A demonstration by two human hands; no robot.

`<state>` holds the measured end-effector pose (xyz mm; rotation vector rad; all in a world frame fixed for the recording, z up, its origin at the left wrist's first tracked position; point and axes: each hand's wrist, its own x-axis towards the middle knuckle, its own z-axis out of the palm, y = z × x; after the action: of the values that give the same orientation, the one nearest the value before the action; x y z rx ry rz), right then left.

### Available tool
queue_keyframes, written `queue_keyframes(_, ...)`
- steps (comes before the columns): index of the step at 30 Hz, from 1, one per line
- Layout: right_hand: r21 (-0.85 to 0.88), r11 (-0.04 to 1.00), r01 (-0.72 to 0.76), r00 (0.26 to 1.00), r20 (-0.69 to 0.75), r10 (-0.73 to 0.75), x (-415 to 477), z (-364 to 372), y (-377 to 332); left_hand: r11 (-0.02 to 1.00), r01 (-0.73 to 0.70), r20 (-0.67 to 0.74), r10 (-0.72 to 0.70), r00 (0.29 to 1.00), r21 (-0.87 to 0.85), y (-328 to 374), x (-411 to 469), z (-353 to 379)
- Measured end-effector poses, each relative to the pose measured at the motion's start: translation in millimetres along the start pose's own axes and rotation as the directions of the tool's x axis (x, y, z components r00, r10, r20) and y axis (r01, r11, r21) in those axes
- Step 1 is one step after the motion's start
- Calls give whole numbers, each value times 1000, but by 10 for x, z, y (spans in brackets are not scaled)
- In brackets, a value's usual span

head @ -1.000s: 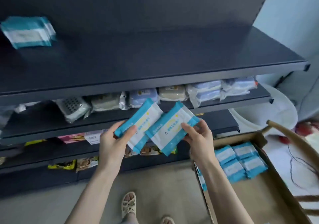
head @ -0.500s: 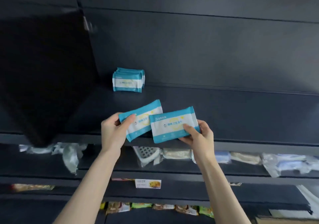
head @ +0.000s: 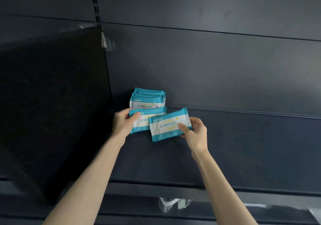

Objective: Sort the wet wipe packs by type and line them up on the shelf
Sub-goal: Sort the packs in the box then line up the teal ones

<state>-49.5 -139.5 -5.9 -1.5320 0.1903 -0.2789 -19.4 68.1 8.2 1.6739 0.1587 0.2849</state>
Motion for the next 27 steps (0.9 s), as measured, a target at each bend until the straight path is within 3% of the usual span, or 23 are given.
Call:
queue_keyframes(7, -116, 993, -36, 990, 132, 52, 496, 244, 82, 998, 19, 55, -16, 998, -68, -103, 461, 57)
queue_keyframes(12, -342, 939, 45, 985, 170, 15, 711, 453, 104, 995, 14, 169, 2, 986, -94, -130, 537, -5)
queue_keyframes(17, -493, 861, 125, 983, 177, -41, 764, 683, 57, 999, -49, 220, 49, 974, -7, -188, 621, -36)
queue_keyframes(27, -620, 755, 214, 977, 127, -173, 693, 917, 129, 966, -212, 182, 185, 966, 146, -315, 861, -105)
